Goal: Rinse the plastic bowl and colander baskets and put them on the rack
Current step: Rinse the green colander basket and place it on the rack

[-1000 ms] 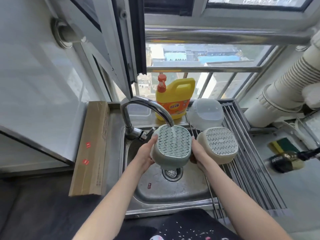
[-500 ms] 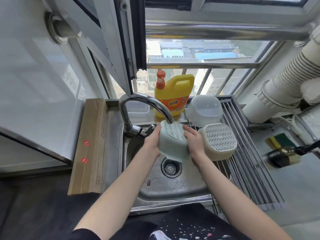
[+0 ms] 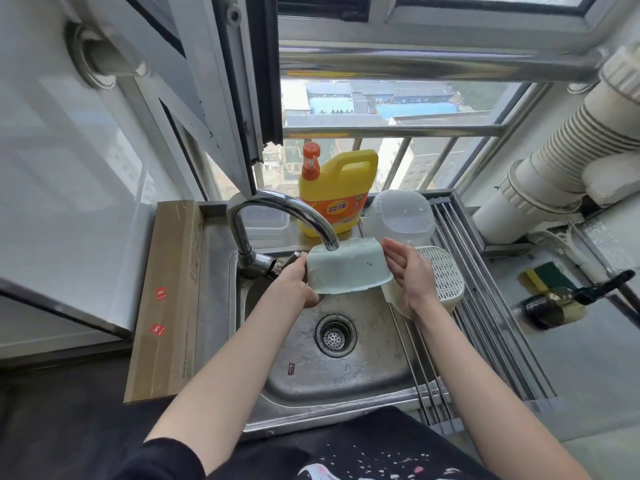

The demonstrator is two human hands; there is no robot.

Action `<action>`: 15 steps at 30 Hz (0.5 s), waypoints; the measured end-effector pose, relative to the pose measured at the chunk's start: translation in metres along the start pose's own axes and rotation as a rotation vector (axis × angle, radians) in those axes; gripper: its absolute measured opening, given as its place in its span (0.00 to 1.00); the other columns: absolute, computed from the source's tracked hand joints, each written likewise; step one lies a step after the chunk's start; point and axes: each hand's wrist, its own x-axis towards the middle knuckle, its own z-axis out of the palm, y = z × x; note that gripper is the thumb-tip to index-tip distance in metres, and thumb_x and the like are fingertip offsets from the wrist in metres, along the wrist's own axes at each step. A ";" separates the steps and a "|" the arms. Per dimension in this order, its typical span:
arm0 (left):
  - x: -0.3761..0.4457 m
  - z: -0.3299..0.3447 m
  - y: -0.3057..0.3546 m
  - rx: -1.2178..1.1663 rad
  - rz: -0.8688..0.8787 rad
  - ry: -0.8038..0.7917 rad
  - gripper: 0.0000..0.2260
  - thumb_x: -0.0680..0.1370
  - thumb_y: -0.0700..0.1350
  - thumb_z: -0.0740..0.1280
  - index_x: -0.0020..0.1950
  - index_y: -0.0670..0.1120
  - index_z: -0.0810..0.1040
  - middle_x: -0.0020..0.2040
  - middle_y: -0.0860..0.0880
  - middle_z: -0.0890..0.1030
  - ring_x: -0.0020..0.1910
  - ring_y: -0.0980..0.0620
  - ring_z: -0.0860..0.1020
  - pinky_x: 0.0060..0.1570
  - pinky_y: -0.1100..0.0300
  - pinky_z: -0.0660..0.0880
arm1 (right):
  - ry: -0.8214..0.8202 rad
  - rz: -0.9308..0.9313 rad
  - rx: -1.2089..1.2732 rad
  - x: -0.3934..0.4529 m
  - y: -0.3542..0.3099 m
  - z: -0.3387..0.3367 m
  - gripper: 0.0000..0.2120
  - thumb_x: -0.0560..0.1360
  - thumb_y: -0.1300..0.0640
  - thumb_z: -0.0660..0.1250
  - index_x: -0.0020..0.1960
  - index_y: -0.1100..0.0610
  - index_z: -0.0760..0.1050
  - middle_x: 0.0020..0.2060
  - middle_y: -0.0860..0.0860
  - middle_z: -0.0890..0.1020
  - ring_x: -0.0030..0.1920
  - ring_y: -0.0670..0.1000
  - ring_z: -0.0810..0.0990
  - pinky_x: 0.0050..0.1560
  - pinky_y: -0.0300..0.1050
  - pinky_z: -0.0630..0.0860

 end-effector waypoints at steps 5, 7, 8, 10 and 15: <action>0.007 0.002 -0.001 0.005 -0.024 -0.019 0.13 0.74 0.50 0.73 0.44 0.41 0.75 0.42 0.43 0.80 0.51 0.43 0.82 0.36 0.45 0.79 | 0.027 -0.019 -0.009 -0.001 -0.005 -0.004 0.19 0.83 0.55 0.51 0.63 0.64 0.75 0.56 0.57 0.82 0.56 0.50 0.82 0.52 0.38 0.80; 0.008 0.000 -0.001 -0.010 -0.037 -0.035 0.13 0.73 0.49 0.74 0.48 0.42 0.76 0.41 0.42 0.81 0.40 0.40 0.81 0.20 0.45 0.77 | 0.023 -0.035 -0.010 -0.003 -0.008 -0.003 0.19 0.83 0.56 0.51 0.62 0.63 0.76 0.56 0.57 0.82 0.56 0.51 0.82 0.55 0.41 0.79; 0.008 -0.002 -0.001 -0.015 -0.038 -0.036 0.12 0.72 0.48 0.75 0.46 0.42 0.76 0.39 0.41 0.81 0.37 0.40 0.80 0.17 0.44 0.75 | 0.018 -0.045 -0.011 -0.003 -0.009 -0.001 0.18 0.83 0.56 0.52 0.62 0.63 0.76 0.56 0.56 0.82 0.56 0.51 0.82 0.57 0.42 0.79; 0.009 -0.006 -0.002 -0.023 -0.034 -0.041 0.11 0.71 0.46 0.75 0.42 0.42 0.76 0.32 0.40 0.81 0.31 0.41 0.80 0.17 0.43 0.74 | 0.002 -0.066 -0.018 -0.004 -0.012 0.004 0.17 0.82 0.58 0.52 0.61 0.64 0.76 0.55 0.57 0.83 0.56 0.51 0.82 0.59 0.44 0.78; 0.010 -0.017 -0.008 -0.047 -0.023 -0.029 0.10 0.70 0.45 0.75 0.40 0.42 0.77 0.26 0.41 0.81 0.21 0.41 0.80 0.21 0.45 0.76 | -0.036 -0.118 -0.061 -0.007 -0.018 0.020 0.17 0.82 0.59 0.52 0.60 0.64 0.76 0.54 0.58 0.82 0.56 0.52 0.81 0.60 0.44 0.77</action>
